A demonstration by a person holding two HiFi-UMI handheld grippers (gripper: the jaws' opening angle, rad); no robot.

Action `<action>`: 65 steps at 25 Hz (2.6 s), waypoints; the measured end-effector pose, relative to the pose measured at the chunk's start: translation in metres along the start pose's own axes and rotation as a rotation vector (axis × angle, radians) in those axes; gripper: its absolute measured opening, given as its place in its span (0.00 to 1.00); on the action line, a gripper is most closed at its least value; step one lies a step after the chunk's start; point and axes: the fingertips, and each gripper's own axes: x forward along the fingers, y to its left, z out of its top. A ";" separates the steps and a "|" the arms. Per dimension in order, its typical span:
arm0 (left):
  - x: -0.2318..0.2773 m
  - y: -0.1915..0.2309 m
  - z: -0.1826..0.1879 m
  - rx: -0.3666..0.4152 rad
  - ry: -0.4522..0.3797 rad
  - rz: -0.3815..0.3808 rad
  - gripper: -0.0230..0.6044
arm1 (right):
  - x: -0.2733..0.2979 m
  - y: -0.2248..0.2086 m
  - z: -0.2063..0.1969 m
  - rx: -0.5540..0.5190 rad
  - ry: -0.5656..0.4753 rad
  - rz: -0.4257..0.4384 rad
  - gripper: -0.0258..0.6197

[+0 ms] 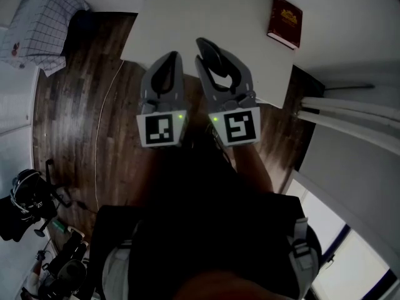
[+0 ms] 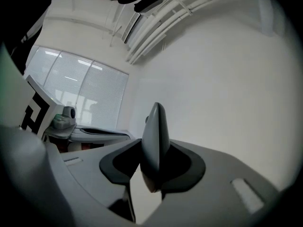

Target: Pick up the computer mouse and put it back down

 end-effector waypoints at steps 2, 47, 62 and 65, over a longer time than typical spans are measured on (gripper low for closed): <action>0.002 -0.016 0.005 -0.005 -0.005 -0.001 0.04 | -0.010 -0.011 0.002 0.004 -0.006 -0.004 0.28; -0.004 -0.086 0.027 0.042 -0.060 -0.012 0.03 | -0.065 -0.053 0.010 -0.001 -0.042 -0.014 0.28; -0.024 -0.017 0.021 -0.006 -0.050 -0.084 0.03 | -0.027 -0.003 0.021 -0.026 0.016 -0.078 0.28; -0.019 -0.007 0.017 -0.034 -0.045 -0.106 0.04 | -0.022 -0.004 0.022 -0.016 0.028 -0.105 0.28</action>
